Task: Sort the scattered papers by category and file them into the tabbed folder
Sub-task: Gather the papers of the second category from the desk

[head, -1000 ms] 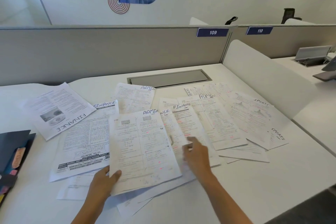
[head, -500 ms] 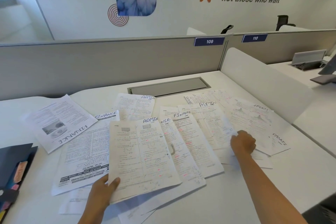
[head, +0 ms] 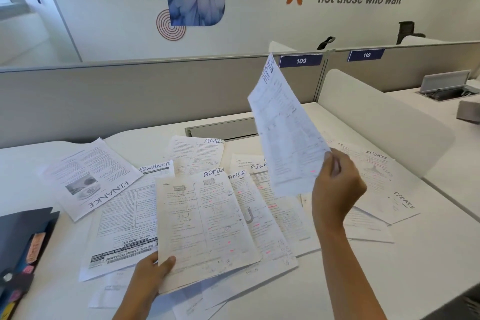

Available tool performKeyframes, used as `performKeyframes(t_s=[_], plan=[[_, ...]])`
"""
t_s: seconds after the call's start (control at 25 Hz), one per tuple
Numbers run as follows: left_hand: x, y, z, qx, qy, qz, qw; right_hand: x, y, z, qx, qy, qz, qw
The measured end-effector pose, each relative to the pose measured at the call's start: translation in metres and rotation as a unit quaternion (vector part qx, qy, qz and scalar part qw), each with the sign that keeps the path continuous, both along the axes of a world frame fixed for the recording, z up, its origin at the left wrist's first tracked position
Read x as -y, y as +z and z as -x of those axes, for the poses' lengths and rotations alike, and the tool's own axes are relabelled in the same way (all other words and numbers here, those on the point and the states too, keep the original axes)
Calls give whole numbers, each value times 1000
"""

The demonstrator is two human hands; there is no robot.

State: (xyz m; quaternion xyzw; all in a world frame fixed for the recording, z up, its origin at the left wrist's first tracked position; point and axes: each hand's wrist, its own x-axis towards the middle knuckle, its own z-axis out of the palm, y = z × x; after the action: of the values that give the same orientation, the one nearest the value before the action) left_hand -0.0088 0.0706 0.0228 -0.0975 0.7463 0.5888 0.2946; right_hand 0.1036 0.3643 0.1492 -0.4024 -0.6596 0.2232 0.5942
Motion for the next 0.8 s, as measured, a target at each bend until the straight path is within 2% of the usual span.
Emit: performKeyframes(t_s=[0.08, 0.2, 0.28, 0.36, 0.48, 0.6, 0.72, 0.8], plan=[[0, 0, -1, 7, -2, -7, 1000, 22, -2, 7, -27, 83, 138, 987], [1, 3, -2, 7, 0, -22, 1000, 50, -33, 16, -14, 179, 335, 925], [0, 7, -6, 12, 14, -41, 999, 67, -60, 19, 13, 211, 413, 886], [-3, 12, -10, 28, 47, -75, 996, 82, -83, 20, 51, 234, 452, 859], [-7, 20, -12, 33, 76, -80, 993, 100, -105, 18, 122, 254, 463, 841], [-8, 21, -14, 10, 75, -57, 996, 108, -107, 18, 213, 287, 397, 845], [-5, 11, -9, 3, 84, -37, 996, 108, -102, 15, 255, 304, 333, 855], [-2, 5, -8, -6, 60, -26, 998, 104, -100, 15, 287, 323, 312, 846]])
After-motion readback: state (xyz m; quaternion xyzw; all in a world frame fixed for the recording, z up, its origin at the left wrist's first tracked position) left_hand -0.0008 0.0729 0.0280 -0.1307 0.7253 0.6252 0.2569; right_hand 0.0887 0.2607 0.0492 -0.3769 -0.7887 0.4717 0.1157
